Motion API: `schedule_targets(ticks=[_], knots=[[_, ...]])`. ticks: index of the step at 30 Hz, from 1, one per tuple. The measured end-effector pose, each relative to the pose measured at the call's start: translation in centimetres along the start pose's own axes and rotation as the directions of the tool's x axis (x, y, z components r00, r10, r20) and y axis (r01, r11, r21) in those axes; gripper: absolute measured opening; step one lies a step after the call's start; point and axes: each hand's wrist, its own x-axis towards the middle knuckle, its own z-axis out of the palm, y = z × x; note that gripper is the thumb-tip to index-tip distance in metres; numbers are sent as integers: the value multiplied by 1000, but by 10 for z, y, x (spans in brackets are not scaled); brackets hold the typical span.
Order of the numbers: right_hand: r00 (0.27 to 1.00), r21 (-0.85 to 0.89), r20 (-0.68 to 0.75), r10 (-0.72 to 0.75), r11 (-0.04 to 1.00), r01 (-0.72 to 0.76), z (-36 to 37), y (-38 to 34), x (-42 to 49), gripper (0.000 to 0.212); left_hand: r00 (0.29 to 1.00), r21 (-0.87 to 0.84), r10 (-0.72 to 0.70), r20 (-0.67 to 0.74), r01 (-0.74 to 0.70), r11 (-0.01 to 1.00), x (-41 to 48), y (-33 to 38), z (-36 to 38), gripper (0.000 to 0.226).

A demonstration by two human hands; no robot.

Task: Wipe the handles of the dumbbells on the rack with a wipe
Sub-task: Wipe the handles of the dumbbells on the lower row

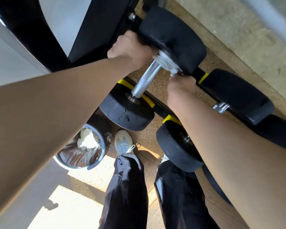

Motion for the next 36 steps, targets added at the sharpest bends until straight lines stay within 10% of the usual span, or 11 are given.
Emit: schedule_targets(ticks=[12,17,21,27,32,36], knots=[[927,-112,267,-264,947,302,-23,38,0,33,985,183,174,-16,-168,969,-4,-26,-3,34],[767,-68,466,-440,847,527,-24,46,-13,42,999,257,-3,-36,12,966,6,-56,-10,35],[851,-153,424,-310,902,405,-28,61,1,39,984,174,121,129,-142,974,-5,-55,-9,20],[714,-105,637,-291,885,454,-20,65,-21,41,995,339,94,17,-94,936,-7,-81,-17,17],[816,-305,566,-114,891,336,-24,73,-3,42,951,294,180,252,-253,922,-16,-76,-14,14],[796,-276,579,-175,877,393,-14,63,-12,44,979,413,137,150,-188,891,-15,-82,-13,12]])
